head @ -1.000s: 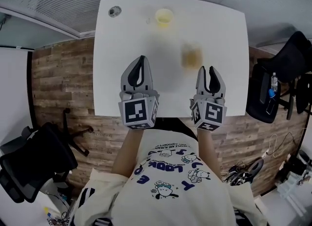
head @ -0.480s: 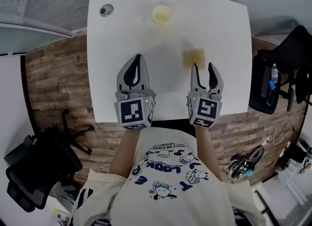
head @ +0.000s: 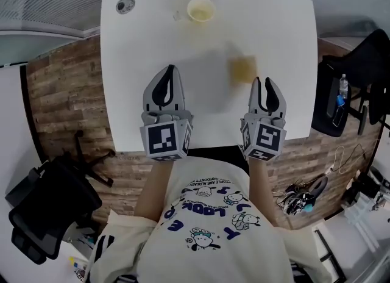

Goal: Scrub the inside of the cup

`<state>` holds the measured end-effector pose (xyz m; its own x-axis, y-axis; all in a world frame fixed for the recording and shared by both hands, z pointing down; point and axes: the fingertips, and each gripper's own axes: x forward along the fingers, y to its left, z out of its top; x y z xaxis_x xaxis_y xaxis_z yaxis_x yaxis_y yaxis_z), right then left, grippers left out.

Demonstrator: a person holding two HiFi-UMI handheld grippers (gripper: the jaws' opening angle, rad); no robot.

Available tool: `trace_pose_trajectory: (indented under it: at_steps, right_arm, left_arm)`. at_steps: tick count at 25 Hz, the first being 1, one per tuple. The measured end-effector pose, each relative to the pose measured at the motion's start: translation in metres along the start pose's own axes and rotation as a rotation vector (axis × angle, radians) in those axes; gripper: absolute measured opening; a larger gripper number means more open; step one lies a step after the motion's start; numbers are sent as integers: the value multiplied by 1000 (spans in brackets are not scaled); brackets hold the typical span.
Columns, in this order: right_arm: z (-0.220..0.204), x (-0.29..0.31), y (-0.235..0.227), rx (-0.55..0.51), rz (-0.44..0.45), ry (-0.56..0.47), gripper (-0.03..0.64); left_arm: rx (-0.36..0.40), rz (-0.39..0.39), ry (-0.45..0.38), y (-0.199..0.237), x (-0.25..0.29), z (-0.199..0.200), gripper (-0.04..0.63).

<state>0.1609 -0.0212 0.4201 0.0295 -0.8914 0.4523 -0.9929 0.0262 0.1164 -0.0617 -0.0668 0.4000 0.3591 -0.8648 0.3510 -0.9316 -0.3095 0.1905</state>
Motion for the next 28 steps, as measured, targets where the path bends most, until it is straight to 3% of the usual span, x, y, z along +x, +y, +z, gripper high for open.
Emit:
trace_pose_trajectory:
  at_steps: [12, 16, 21, 28]
  right_arm:
    - [-22, 23, 6, 12, 83, 94, 88]
    - [-25, 27, 17, -27, 96, 117, 197]
    - [-29, 37, 38, -107, 123, 161, 268]
    - [-30, 44, 51, -248, 102, 168, 296]
  left_arm:
    - [-10, 22, 18, -6, 10, -3, 9]
    - [-18, 31, 33, -4, 10, -7, 9]
    - [-26, 51, 44, 4, 8, -14, 9]
    - [-32, 77, 67, 15, 4, -19, 9]
